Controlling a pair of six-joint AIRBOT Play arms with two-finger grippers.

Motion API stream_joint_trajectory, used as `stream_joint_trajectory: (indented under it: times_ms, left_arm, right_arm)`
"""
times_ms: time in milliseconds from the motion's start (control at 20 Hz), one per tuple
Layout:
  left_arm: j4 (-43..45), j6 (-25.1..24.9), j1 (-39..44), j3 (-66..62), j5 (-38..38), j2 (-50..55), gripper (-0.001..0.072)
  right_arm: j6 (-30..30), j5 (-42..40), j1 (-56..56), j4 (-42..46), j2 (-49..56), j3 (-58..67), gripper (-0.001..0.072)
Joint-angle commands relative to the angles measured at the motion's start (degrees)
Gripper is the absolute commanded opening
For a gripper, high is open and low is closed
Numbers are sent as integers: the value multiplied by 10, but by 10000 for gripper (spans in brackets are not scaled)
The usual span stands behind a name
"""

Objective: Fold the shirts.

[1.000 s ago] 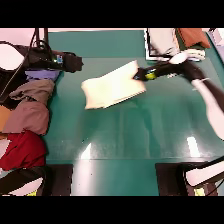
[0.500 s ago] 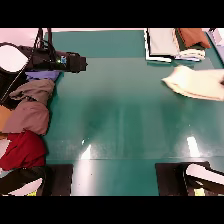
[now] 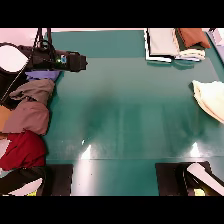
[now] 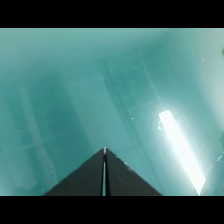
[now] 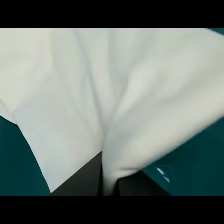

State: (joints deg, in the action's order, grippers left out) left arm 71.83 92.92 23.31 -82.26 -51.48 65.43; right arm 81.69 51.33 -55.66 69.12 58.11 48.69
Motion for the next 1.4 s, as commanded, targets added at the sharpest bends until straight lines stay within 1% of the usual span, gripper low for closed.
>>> stream_joint_trajectory:
  times_ms: [0,50,100,150,250,350,450,550,600,700,750,800,900,1000,1200,1350]
  left_arm:
    - [0,-4,0,0,0,0,23]
    - [0,-4,0,0,0,0,23]
    - [0,-4,0,0,0,0,24]
    - [0,-4,0,0,0,0,24]
    - [0,-4,0,0,0,0,24]
    - [0,-5,0,0,1,0,24]
    - [0,-4,0,0,17,0,24]
    - [0,-4,0,0,8,0,24]
    - [0,-3,0,0,3,0,24]
    - [0,-4,0,0,7,0,24]
    - [0,-3,0,0,10,0,24]
    - [-1,-3,0,0,15,0,24]
    - [-1,-3,0,0,18,0,24]
    - [-1,-3,0,0,18,0,24]
    - [-1,-3,0,0,18,0,24]
    - [-1,-3,0,0,18,0,24]
  right_arm:
    - [19,10,28,64,-31,-36,161]
    - [19,20,32,93,-35,-29,340]
    - [19,35,32,117,-35,-16,432]
    - [19,61,30,140,-35,6,482]
    - [19,103,19,165,-35,54,492]
    - [19,129,16,141,-35,97,492]
    - [19,151,22,48,-35,128,491]
    - [18,151,59,-38,-48,127,489]
    - [18,150,87,-58,-56,121,489]
    - [18,155,165,-65,-73,114,489]
    - [18,160,210,-64,-80,114,483]
    - [18,160,254,-64,-86,114,438]
    - [15,155,345,-62,-99,114,230]
    - [-4,147,423,-59,-107,114,17]
    - [-5,141,530,-59,-108,115,15]
    - [-5,141,560,-60,-108,115,15]
